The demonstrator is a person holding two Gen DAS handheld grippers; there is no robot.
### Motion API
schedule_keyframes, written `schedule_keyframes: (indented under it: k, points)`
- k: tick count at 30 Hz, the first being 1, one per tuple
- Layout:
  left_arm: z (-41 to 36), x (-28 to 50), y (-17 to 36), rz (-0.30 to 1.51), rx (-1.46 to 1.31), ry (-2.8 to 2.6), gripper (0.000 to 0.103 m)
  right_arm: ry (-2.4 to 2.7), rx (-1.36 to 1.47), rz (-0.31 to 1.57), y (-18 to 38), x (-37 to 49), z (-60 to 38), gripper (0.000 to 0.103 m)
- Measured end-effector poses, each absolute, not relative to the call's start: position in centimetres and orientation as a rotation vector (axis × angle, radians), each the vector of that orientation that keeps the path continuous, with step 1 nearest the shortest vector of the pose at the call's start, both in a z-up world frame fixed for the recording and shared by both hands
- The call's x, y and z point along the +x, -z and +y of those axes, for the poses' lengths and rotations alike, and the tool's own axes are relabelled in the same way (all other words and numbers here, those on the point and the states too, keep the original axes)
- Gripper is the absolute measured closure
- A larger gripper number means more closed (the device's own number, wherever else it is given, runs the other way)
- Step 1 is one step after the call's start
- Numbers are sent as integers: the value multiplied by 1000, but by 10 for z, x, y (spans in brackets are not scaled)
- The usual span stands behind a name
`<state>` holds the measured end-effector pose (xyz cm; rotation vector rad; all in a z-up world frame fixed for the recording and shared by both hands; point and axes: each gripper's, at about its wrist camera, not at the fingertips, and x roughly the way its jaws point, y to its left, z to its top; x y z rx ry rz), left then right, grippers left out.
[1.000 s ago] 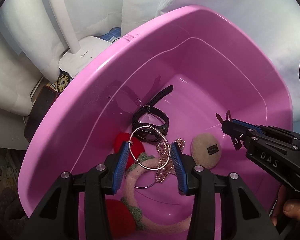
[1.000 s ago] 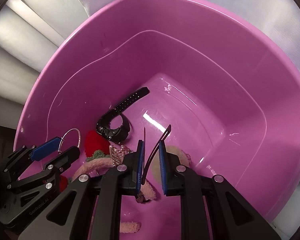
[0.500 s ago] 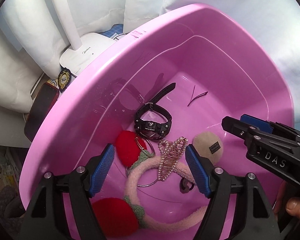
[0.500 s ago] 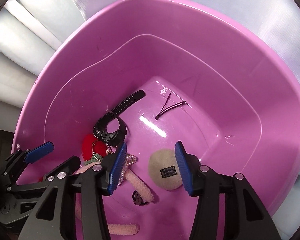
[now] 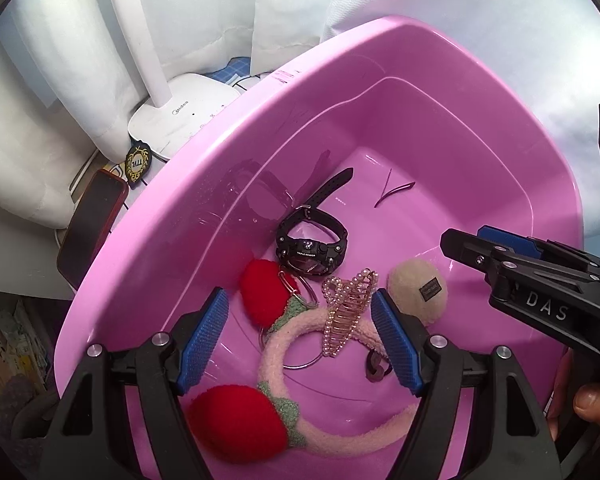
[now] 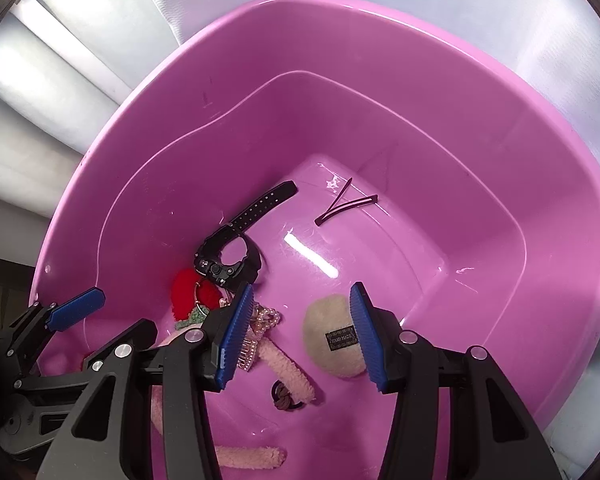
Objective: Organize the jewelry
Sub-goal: 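Lift both open tools up and away from the tub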
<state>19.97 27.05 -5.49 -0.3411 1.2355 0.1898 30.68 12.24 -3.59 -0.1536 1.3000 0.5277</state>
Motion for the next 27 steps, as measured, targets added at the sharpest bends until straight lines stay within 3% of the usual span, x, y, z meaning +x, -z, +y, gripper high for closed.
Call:
schedule_keyframes:
  k: [13,18,27]
  points:
    - [273,182,41,1204,-354,-189,30,-550,-143,1268,23,289,125,49]
    - [272,168,26,1158,-345,-189,30,-570,-96,1206,1,277,119,38]
    - [263,129,-16,996,-227,-195,17,-587,-4,1019,-55,229,86,31]
